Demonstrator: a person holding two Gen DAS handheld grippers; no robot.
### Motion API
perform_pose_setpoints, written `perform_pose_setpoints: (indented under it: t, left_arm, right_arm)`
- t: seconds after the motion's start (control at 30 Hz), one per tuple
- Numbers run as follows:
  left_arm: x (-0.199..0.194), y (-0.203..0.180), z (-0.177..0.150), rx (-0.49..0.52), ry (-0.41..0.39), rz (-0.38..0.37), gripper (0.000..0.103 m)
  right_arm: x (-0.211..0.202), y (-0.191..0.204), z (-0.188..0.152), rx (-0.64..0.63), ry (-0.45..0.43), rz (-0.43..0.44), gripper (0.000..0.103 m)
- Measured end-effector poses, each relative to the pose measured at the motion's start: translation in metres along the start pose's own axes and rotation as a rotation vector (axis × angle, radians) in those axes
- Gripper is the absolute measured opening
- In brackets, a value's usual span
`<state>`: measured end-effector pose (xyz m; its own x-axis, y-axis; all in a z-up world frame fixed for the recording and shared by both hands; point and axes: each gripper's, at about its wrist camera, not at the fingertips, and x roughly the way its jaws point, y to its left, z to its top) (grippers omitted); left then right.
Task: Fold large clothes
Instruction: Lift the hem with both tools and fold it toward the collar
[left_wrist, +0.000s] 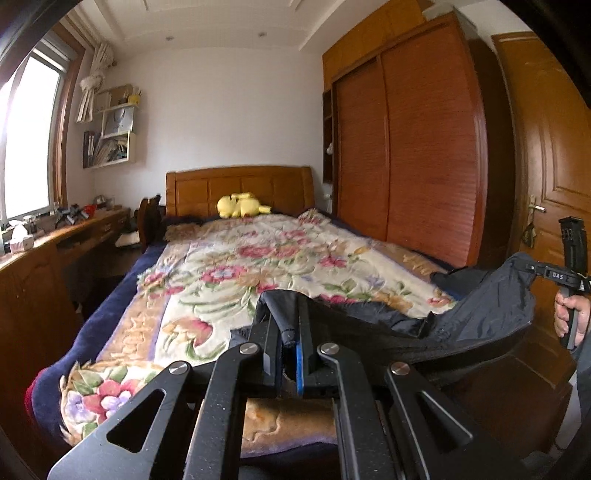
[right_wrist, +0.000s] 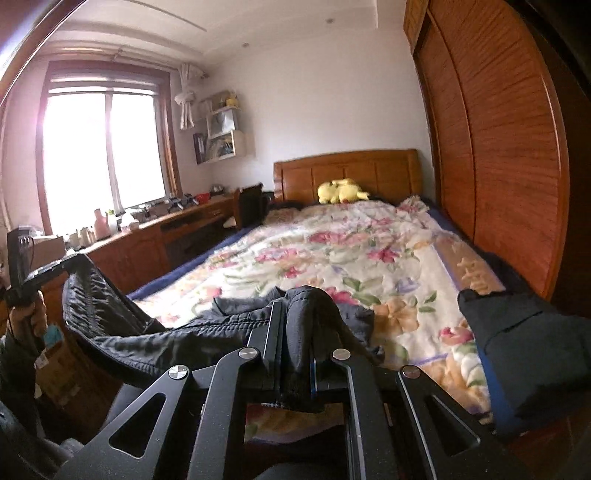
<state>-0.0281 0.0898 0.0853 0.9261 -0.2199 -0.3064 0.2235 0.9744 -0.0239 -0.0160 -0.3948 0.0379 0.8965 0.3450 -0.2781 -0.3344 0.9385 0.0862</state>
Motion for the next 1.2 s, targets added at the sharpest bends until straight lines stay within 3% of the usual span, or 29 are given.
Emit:
perform_pose_setpoints:
  t: [0.33,0.57,0.73,0.97,1.2]
  left_arm:
    - [0.121,0.015,-0.001,0.012,0.140,0.054,0.005]
    - [0.214,0.041,0.023,-0.007,0.129,0.134,0.005]
    - [0.265,0.057,0.030,-0.045,0.131,0.144,0.006]
    - [0.320,0.065,0.013,-0.045,0.188,0.183,0.006]
    - [0.340,0.063,-0.001,-0.020,0.235,0.181,0.006]
  right_arm:
    - [0.121,-0.034,-0.001,0.010,0.114,-0.030,0.010]
    - [0.231,-0.062,0.047,-0.030,0.119,-0.111,0.010]
    - [0.307,-0.078,0.071,-0.029,0.128,-0.139,0.011]
    - [0.399,-0.073,0.071,-0.067,0.208,-0.178,0.011]
    - [0.438,-0.060,0.062,-0.105,0.260,-0.202,0.011]
